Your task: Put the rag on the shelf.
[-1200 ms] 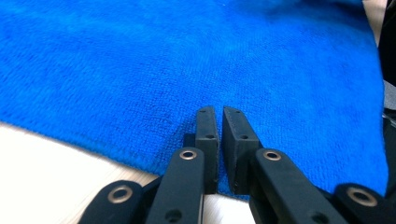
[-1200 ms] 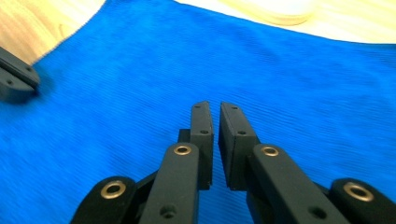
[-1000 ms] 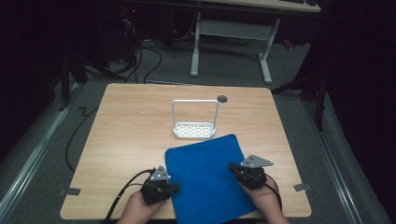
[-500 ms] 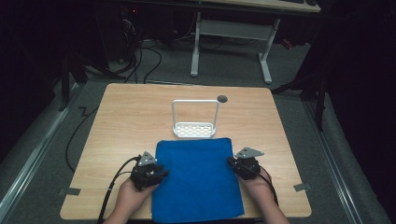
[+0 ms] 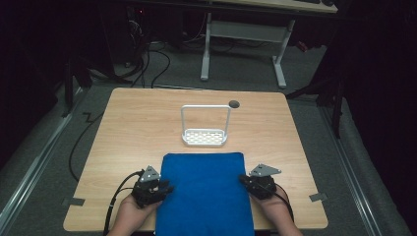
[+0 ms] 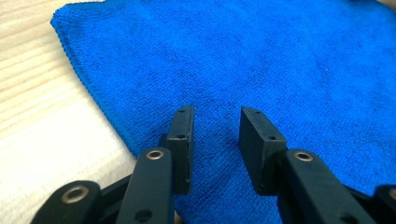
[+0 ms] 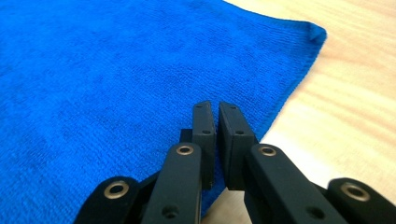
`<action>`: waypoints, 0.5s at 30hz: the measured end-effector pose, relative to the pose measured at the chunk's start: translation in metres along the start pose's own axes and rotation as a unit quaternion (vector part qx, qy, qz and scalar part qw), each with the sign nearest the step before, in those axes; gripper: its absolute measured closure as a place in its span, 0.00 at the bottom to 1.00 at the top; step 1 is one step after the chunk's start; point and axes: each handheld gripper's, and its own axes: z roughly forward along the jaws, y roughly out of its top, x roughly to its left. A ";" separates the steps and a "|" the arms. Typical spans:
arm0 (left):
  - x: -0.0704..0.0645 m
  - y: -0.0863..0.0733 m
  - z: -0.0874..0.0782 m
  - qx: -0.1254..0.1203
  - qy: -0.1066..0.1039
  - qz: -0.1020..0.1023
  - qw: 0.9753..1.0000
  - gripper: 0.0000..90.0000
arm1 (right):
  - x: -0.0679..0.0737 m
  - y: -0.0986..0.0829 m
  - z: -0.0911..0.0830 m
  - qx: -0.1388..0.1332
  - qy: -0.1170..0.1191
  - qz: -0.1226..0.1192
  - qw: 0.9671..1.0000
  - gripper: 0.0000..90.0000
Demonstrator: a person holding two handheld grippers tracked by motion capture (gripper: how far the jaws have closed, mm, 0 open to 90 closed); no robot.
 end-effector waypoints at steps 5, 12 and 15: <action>-0.002 -0.007 -0.006 -0.001 -0.007 0.000 1.000 0.74 | 0.010 -0.008 -0.010 0.003 0.015 0.000 1.000 0.96; -0.002 -0.009 -0.008 -0.008 0.007 0.019 1.000 0.67 | 0.007 -0.003 -0.011 -0.008 0.017 0.008 1.000 0.80; 0.000 -0.007 -0.009 -0.027 0.029 0.024 0.999 0.63 | 0.004 0.000 -0.016 -0.030 0.013 0.013 0.999 0.71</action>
